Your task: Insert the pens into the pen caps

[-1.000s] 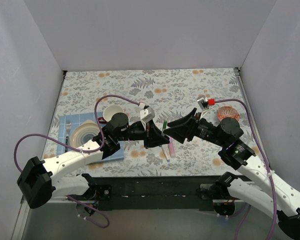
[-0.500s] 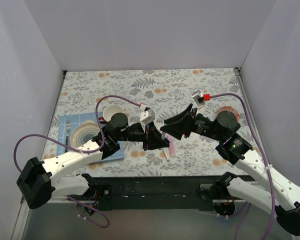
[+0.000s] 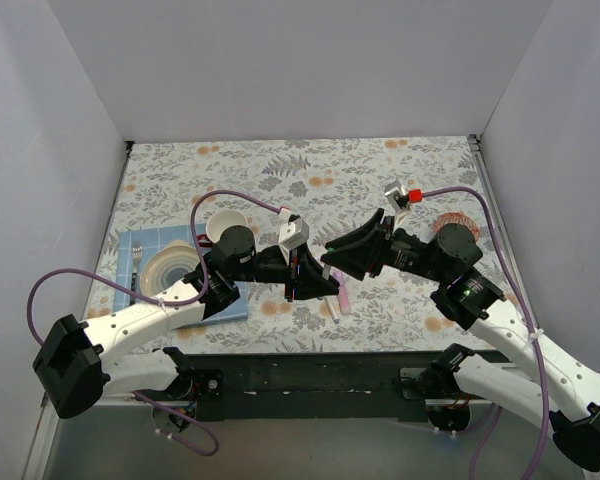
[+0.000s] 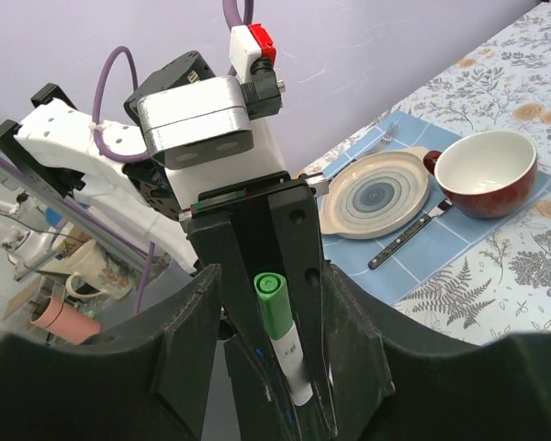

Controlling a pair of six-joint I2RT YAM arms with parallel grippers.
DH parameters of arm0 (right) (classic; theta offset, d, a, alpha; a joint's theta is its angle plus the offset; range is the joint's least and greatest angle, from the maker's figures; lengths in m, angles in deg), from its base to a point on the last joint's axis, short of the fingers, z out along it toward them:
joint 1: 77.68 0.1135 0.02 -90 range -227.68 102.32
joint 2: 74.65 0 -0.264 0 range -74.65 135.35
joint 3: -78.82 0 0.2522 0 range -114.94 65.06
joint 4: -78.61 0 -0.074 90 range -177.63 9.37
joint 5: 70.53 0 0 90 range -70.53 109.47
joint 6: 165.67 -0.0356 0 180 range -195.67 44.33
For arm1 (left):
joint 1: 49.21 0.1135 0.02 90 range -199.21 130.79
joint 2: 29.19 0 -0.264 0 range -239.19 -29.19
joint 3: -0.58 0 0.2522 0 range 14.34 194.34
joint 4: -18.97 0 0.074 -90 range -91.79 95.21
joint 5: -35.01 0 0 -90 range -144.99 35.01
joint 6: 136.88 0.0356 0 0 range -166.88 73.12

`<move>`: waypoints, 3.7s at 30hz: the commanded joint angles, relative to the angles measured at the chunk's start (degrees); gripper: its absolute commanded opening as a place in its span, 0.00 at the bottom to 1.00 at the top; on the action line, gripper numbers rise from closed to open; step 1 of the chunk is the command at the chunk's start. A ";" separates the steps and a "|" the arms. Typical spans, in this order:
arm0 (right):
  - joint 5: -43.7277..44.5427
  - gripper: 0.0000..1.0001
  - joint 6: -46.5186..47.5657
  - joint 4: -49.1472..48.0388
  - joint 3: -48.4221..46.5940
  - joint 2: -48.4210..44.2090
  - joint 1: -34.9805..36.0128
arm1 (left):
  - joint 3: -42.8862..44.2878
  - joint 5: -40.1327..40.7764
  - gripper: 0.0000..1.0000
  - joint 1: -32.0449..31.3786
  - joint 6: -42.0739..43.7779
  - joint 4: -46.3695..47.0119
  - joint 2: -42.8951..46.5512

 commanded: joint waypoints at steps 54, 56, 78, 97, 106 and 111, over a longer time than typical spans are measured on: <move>8.28 0.01 -2.03 -8.42 20.94 0.27 10.60 | 5.39 4.86 0.00 11.48 -9.50 13.57 -7.63; 7.75 0.01 -1.59 -9.20 21.20 0.89 11.82 | 6.27 3.63 0.00 12.27 -9.50 13.22 -8.24; 5.38 0.01 0.09 -14.12 19.71 9.77 19.92 | 12.95 -4.64 0.00 20.63 -15.22 16.48 -13.43; 4.77 0.01 -2.66 -19.40 20.77 15.40 26.42 | 21.65 -4.20 0.00 21.42 -8.71 7.15 -16.59; 6.77 0.01 1.85 -3.76 16.02 17.07 27.04 | 28.33 -2.10 0.00 21.59 -4.49 0.22 -17.47; 14.07 0.01 -0.27 3.79 13.65 16.10 28.00 | 31.76 -0.69 0.00 21.68 -1.68 -3.56 -17.56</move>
